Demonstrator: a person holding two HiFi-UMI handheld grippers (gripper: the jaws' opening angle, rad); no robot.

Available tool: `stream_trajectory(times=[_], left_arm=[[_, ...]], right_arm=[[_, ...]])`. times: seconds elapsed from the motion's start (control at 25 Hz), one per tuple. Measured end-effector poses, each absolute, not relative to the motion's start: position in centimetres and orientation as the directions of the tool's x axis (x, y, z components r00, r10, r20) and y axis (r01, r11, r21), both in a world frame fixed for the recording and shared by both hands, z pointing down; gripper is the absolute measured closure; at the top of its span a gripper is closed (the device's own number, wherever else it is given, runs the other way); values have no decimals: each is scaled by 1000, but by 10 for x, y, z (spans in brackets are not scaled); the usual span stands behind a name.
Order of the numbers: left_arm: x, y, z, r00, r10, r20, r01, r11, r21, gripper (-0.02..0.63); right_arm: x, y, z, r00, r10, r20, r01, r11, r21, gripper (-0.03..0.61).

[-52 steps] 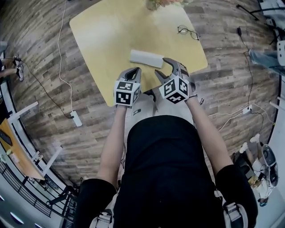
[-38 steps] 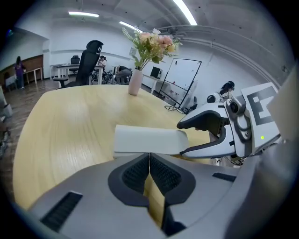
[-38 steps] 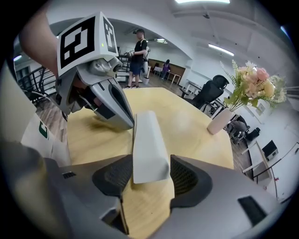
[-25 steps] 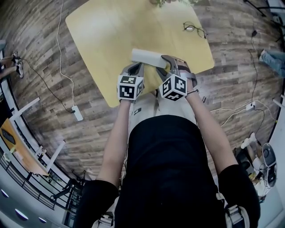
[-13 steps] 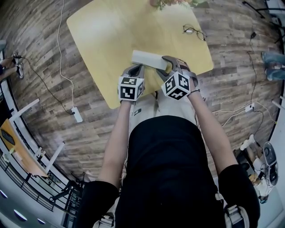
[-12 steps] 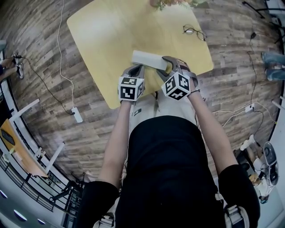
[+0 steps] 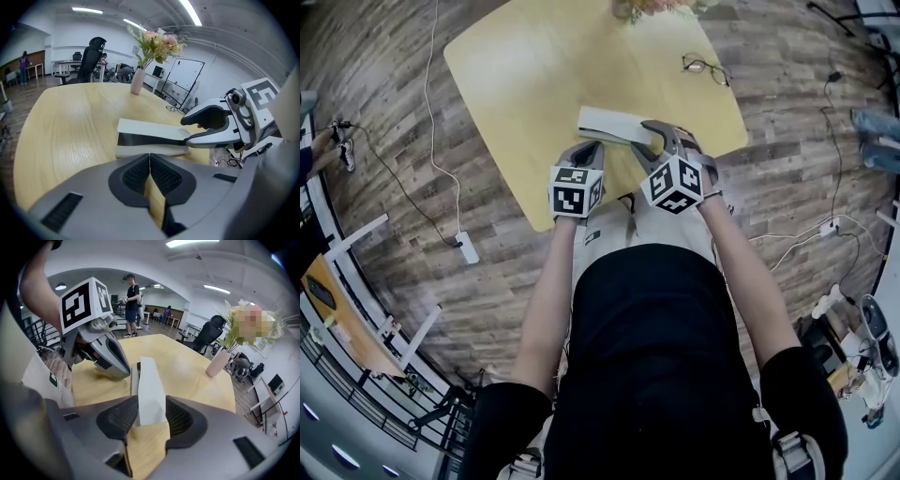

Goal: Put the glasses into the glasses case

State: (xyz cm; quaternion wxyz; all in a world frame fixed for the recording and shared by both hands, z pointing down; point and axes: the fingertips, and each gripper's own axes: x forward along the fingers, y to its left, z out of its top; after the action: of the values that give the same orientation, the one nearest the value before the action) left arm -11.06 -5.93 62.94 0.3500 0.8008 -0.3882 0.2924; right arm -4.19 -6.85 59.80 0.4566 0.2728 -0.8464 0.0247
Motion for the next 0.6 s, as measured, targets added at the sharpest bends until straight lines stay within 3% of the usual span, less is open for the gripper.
stream_trajectory(times=[0.6], left_arm=[[-109, -55, 614, 532, -435, 726, -825, -458, 330, 591]], right_arm=[[-33, -78, 583, -426, -476, 769, -506, 831, 233, 393]])
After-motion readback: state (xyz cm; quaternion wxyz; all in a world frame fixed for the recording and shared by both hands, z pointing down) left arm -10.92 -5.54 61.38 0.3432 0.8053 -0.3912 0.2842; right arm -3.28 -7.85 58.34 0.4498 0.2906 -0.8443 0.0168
